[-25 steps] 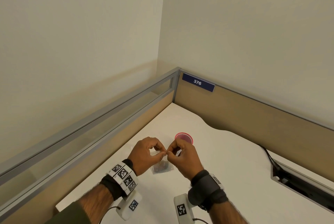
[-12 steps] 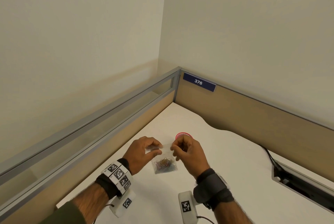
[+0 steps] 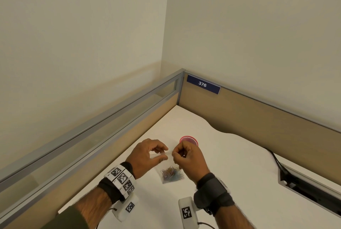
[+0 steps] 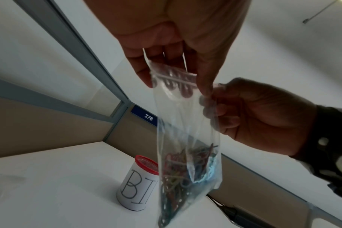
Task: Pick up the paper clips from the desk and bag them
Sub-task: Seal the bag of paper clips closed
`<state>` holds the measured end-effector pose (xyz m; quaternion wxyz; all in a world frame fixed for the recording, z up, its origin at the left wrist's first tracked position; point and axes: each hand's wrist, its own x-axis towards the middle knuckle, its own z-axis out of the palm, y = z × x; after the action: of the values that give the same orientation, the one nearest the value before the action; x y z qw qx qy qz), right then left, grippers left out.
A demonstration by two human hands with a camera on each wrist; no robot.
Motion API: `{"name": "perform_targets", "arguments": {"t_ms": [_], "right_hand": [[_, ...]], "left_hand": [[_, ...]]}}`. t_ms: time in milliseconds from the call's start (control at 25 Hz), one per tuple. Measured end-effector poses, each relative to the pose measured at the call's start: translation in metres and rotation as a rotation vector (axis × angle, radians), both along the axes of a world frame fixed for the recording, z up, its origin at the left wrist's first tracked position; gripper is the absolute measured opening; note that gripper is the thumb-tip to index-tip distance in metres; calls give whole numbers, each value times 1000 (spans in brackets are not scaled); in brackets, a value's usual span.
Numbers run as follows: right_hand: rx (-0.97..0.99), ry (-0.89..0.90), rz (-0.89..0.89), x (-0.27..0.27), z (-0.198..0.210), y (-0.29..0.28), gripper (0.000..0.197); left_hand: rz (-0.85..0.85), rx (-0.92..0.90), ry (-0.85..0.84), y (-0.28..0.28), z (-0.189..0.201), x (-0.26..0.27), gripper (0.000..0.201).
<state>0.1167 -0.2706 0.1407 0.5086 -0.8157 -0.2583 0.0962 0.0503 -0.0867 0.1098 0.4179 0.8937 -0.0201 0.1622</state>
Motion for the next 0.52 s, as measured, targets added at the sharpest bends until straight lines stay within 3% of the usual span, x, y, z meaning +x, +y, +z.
{"name": "perform_targets", "arguments": {"t_ms": [280, 440, 520], "right_hand": [[-40, -48, -34, -3, 0, -1, 8], [-36, -65, -41, -3, 1, -5, 15], [-6, -67, -44, -4, 0, -7, 18]], "left_hand": [[-45, 235, -131, -12, -5, 16, 38], [-83, 218, -98, -7, -4, 19, 50], [-82, 203, -82, -2, -2, 18, 43]]}}
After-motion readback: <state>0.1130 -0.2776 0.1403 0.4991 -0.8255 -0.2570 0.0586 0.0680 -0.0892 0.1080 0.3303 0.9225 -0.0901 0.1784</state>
